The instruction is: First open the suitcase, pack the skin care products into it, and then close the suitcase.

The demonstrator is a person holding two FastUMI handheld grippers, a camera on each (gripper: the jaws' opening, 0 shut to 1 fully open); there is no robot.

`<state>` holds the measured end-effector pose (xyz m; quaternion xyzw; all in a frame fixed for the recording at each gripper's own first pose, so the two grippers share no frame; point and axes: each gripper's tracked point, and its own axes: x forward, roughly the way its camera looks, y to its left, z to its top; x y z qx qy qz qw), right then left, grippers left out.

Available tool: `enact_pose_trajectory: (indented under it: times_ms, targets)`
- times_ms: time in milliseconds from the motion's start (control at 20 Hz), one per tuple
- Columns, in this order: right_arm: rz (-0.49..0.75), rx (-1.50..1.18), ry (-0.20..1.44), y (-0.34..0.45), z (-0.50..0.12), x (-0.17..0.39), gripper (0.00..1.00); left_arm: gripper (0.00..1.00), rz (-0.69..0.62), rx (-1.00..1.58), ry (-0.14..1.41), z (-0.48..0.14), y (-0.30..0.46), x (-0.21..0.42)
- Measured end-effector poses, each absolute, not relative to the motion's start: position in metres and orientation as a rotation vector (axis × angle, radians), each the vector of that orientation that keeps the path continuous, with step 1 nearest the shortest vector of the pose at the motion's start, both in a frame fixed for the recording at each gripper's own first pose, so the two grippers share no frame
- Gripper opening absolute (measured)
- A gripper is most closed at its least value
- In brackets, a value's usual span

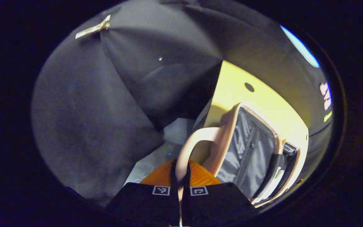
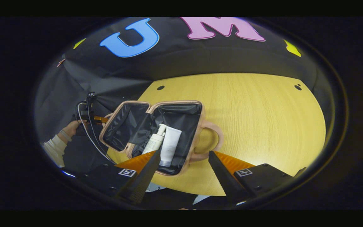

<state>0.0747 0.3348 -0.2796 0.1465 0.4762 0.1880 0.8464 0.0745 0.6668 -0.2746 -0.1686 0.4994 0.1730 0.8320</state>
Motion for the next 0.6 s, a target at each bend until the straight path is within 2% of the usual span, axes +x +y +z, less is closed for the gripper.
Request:
enact_pose_trajectory:
  times_ms: [350, 600]
  targets:
    - [0.469, 0.31, 0.957, 0.303, -0.266, 0.063, 0.98, 0.06, 0.255, -0.272, 0.853, -0.149, 0.583, 0.082]
    - [0.451, 0.319, 0.889, 0.249, -0.246, 0.063, 0.97, 0.06, 0.118, -0.284, 0.727, -0.065, 0.484, 0.093]
